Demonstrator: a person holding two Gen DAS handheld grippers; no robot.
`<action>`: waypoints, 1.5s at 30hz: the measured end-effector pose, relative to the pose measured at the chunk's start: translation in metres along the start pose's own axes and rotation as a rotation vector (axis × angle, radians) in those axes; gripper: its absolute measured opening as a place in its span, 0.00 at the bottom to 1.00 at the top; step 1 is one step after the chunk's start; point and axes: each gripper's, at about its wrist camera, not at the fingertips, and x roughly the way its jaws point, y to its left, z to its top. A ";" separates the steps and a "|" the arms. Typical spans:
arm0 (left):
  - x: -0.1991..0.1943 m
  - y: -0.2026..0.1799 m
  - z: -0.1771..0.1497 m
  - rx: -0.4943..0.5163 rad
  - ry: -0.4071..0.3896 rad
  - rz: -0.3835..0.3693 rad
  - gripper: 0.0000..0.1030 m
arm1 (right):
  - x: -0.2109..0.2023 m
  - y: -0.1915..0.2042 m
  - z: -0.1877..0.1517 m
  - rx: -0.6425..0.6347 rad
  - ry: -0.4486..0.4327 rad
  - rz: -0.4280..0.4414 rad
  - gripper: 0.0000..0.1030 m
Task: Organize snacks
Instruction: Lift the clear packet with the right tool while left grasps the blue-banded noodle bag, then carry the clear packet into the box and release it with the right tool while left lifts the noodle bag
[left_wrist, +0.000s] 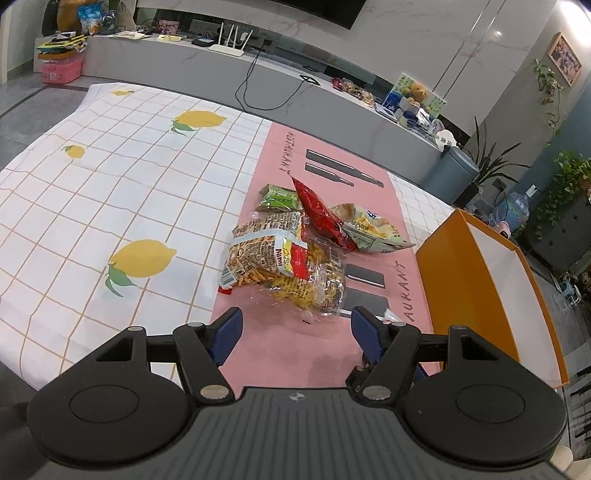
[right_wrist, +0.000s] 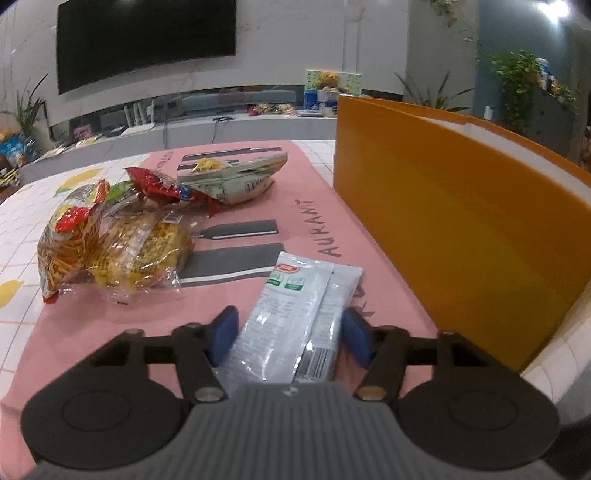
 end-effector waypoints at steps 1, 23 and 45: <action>0.000 0.000 0.000 -0.001 -0.002 0.001 0.77 | -0.002 -0.002 0.003 -0.001 0.011 0.028 0.50; 0.025 0.027 0.050 -0.035 -0.019 -0.043 0.79 | -0.044 -0.042 0.049 0.007 0.042 0.363 0.46; 0.123 0.040 0.059 -0.094 0.133 0.010 0.73 | -0.047 -0.055 0.056 0.034 0.015 0.366 0.47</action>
